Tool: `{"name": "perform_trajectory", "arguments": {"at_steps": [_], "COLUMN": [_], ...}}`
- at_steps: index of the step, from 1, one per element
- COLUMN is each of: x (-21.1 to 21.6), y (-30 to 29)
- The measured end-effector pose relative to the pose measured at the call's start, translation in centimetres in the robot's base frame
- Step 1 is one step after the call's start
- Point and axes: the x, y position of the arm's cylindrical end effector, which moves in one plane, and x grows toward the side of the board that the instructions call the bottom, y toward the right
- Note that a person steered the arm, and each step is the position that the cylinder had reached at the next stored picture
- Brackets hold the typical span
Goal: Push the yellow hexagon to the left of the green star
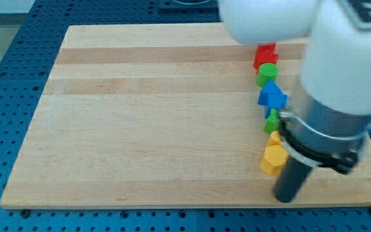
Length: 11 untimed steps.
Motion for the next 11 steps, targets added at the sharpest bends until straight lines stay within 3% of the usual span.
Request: {"name": "perform_trajectory", "arguments": {"at_steps": [2, 9, 11], "x": [-4.0, -7.0, -9.9], "y": [1.9, -12.5, -7.7]}}
